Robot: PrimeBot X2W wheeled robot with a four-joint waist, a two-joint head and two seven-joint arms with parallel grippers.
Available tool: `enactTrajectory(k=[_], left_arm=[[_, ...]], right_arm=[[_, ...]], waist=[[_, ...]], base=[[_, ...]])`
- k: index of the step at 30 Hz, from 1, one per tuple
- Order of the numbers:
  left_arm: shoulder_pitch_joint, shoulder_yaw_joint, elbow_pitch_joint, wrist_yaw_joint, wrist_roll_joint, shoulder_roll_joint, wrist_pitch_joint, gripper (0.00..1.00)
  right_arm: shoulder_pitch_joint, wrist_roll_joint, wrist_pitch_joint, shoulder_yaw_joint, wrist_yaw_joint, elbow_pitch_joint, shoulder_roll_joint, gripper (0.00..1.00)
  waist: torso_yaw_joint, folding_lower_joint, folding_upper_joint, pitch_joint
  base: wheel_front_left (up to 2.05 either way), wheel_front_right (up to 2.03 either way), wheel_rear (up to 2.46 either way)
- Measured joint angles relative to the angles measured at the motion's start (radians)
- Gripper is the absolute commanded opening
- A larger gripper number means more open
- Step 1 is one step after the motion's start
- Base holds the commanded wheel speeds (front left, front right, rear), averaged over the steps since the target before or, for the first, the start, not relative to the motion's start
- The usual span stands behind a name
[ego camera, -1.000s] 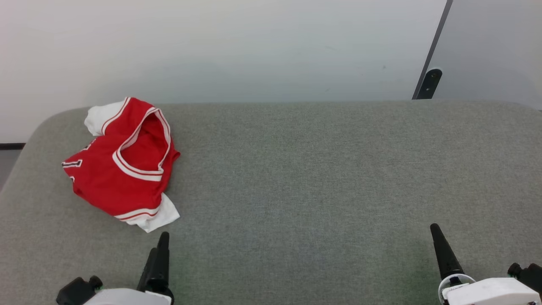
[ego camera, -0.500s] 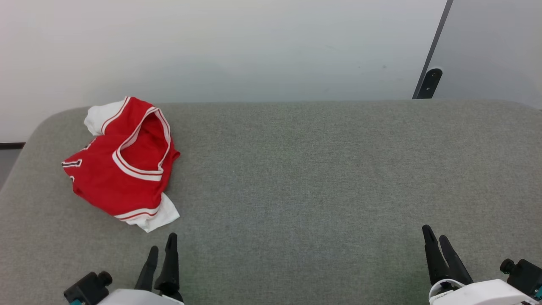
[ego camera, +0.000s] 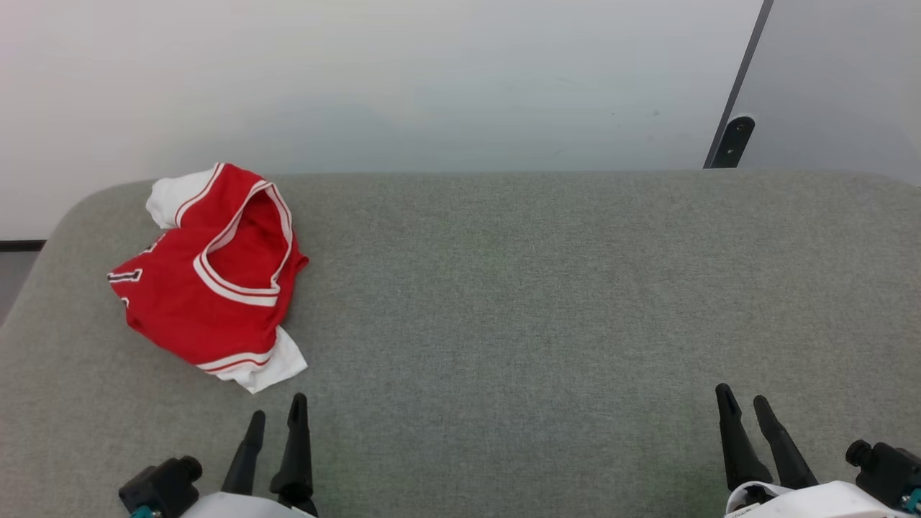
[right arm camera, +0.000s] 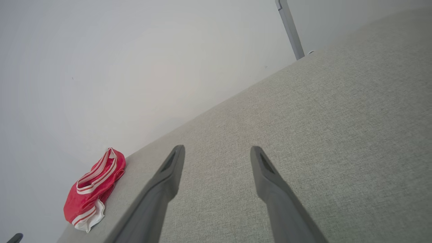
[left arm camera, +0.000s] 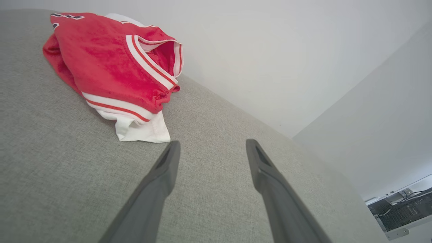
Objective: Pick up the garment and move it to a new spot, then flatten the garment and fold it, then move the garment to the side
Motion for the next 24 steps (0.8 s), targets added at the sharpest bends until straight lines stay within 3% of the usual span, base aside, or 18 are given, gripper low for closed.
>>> enactTrajectory(k=[24], left_arm=[[0.027, -0.017, -0.046, 0.004, 0.251, 0.003, -0.062, 1.00]], right_arm=[[0.036, -0.225, -0.062, -0.001, 0.000, -0.044, 0.000, 1.00]], waist=[[0.004, 0.0000, 0.0000, -0.004]], base=[[0.00, 0.00, 0.00]])
